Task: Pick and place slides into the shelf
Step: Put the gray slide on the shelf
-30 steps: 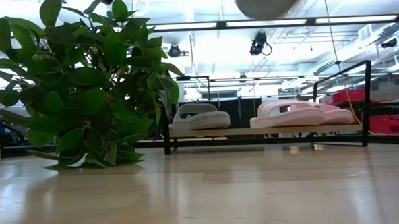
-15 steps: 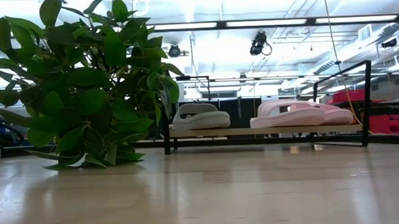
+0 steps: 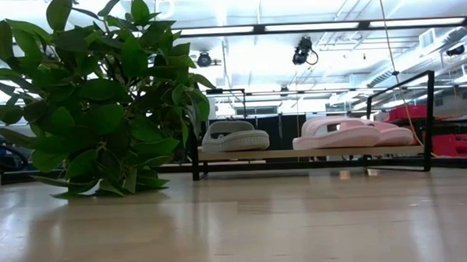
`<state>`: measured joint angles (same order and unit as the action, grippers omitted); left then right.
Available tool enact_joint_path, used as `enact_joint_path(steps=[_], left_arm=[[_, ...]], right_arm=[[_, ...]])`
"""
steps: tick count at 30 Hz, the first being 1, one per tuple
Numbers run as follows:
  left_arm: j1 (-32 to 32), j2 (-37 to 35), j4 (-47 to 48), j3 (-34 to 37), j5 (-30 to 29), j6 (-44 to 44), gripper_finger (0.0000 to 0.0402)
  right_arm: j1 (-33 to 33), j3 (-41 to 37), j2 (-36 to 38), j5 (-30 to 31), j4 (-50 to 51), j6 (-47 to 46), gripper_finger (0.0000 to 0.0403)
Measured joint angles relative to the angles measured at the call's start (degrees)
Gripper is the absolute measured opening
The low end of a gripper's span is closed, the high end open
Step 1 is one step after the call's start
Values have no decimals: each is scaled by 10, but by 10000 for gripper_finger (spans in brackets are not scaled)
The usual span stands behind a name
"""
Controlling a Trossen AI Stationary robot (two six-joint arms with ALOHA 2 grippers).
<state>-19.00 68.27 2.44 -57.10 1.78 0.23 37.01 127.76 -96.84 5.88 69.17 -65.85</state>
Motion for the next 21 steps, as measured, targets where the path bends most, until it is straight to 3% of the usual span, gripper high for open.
enact_joint_path(steps=[12, 21], left_arm=[[0, 67, -63, -1, 21, -18, 252], [12, 81, -63, -1, -5, -23, 250]], right_arm=[[-58, 0, 0, -57, -34, 53, 9], [-54, 0, 0, -69, -50, 41, 7]])
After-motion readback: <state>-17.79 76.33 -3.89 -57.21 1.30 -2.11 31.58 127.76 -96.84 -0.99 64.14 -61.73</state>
